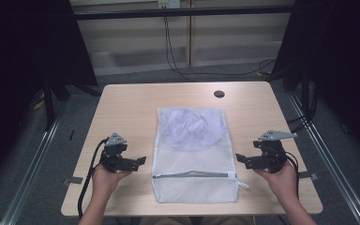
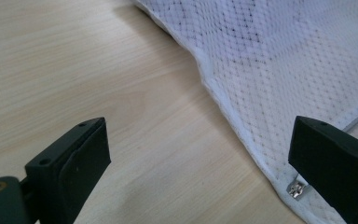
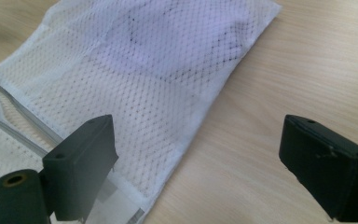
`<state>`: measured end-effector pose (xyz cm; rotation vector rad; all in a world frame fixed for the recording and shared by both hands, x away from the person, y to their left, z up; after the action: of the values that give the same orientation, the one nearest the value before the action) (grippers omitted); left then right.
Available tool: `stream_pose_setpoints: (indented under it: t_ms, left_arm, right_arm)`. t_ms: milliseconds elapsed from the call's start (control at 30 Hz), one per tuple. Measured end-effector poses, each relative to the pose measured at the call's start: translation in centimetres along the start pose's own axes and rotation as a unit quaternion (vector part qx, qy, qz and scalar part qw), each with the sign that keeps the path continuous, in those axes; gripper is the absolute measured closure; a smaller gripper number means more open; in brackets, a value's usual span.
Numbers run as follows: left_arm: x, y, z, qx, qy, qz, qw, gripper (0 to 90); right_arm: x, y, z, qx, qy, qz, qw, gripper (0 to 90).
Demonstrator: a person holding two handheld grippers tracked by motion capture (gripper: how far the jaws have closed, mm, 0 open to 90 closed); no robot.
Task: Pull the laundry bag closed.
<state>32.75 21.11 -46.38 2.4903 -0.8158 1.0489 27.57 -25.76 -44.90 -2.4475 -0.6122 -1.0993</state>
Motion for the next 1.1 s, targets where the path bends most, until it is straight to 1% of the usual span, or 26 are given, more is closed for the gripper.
stream_pose_setpoints:
  t_ms: [100, 167, 200, 267, 333, 467, 533, 567, 667, 800, 833, 867, 1033, 1100]
  left_arm:
    - [-0.1, 0.1, 0.0, -0.003, -0.003, 0.002, 1.0000, 5.0]
    - [-0.1, 0.1, -0.1, -0.007, -0.006, 0.008, 0.9999, 5.0]
    - [-0.1, 0.1, 0.0, -0.006, -0.005, 0.005, 1.0000, 5.1]
    - [-0.2, 0.1, -0.1, -0.011, -0.009, 0.004, 0.9999, 5.0]
    - [-0.3, -0.1, -0.2, -0.005, -0.012, 0.004, 0.9999, 5.0]
    - [-0.5, -0.2, -0.6, -0.011, -0.011, 0.003, 0.9999, 5.2]
    - [-0.7, -0.3, -0.7, -0.010, -0.016, 0.007, 0.9998, 5.6]
    - [-0.7, -0.2, -0.8, -0.009, -0.014, 0.004, 0.9999, 5.6]
    - [-0.9, -0.3, -1.0, -0.008, -0.013, 0.006, 0.9999, 5.6]
    - [-0.9, -0.6, -1.1, -0.009, -0.012, 0.008, 0.9999, 5.6]
    - [-0.9, -0.6, -1.1, -0.009, -0.012, 0.008, 0.9999, 5.6]
    - [-0.8, -0.6, -1.2, -0.003, -0.011, 0.006, 0.9999, 5.7]
    - [-0.8, -0.7, -1.1, -0.004, -0.010, 0.007, 0.9999, 5.9]
    - [-0.8, -0.8, -1.1, -0.003, -0.010, 0.007, 0.9999, 6.1]
  right_arm:
    - [0.1, -0.3, 0.3, 0.005, -0.003, 0.001, 1.0000, 10.5]
    - [0.2, -0.5, 0.5, 0.006, -0.003, 0.000, 1.0000, 10.5]
    - [0.3, -0.6, 0.6, 0.006, -0.005, 0.001, 1.0000, 10.5]
    - [0.3, -0.9, 0.9, 0.011, -0.008, 0.003, 0.9999, 10.4]
    - [0.5, -1.1, 1.1, 0.016, -0.008, 0.002, 0.9998, 10.3]
    - [0.7, -1.7, 1.4, 0.020, -0.013, 0.000, 0.9997, 10.1]
    - [0.8, -2.0, 1.5, 0.022, -0.014, 0.000, 0.9997, 10.3]
    - [0.8, -2.2, 1.6, 0.024, -0.013, 0.000, 0.9996, 10.3]
    - [1.0, -2.8, 1.7, 0.028, -0.013, -0.004, 0.9995, 10.4]
    - [1.2, -3.5, 2.2, 0.037, -0.024, -0.006, 0.9990, 10.8]
    - [1.2, -3.5, 2.2, 0.037, -0.024, -0.006, 0.9990, 10.8]
    - [1.3, -3.8, 2.5, 0.045, -0.029, -0.007, 0.9986, 10.8]
    - [1.9, -4.7, 3.1, 0.052, -0.031, -0.011, 0.9981, 9.9]
    - [2.2, -5.1, 3.4, 0.056, -0.031, -0.009, 0.9979, 10.1]
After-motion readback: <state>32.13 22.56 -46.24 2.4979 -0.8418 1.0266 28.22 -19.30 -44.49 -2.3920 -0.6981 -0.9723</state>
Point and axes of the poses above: each handheld gripper's, and its own axes: z roughly forward along the jaws, x roughly out of its top, y roughly to its right, the point moved 1 cm from there along z, roughly forward along the jaws, and after that the axes turned 4 degrees about x, right-handed, at the moved point
